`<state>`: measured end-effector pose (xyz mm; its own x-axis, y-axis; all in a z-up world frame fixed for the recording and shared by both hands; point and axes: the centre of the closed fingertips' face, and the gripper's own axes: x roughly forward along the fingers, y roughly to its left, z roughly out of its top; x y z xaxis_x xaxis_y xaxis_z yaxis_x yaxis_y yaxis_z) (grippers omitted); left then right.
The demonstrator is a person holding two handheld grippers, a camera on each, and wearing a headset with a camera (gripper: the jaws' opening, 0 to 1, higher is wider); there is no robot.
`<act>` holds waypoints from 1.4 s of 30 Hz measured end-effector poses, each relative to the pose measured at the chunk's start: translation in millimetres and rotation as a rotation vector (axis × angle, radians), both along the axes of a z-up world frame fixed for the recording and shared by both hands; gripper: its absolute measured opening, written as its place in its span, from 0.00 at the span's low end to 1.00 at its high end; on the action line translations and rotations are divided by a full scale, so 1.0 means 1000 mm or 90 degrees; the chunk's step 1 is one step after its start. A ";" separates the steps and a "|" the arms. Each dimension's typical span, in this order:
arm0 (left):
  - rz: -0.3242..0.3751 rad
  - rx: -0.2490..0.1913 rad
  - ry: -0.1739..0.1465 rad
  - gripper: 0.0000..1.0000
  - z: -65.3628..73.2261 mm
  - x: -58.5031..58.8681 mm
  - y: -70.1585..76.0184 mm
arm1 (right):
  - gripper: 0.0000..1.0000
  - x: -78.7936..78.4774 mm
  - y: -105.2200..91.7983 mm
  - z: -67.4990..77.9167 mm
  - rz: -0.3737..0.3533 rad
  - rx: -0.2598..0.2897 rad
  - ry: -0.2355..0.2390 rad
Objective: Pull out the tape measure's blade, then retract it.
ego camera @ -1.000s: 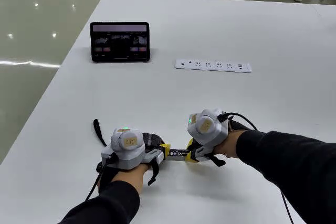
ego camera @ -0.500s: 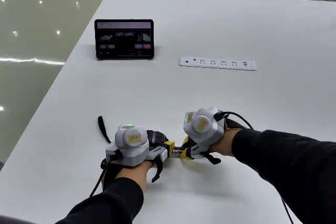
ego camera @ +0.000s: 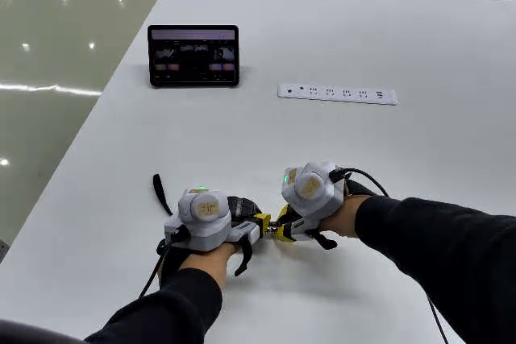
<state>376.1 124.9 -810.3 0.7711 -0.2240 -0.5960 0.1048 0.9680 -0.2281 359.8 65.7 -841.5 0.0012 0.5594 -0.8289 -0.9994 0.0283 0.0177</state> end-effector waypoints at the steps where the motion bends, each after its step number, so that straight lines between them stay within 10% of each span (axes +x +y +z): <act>1: 0.000 0.000 0.000 0.62 0.000 0.000 0.000 | 0.10 0.000 0.001 0.000 0.001 0.001 0.000; 42: -0.005 -0.007 -0.001 0.62 0.000 -0.001 0.000 | 0.11 -0.001 0.017 0.001 -0.004 0.027 0.013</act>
<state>374.8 124.7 -809.8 0.7699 -0.2367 -0.5926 0.1129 0.9645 -0.2386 358.5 82.4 -840.7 -0.0122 0.5937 -0.8046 -0.9987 0.0329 0.0395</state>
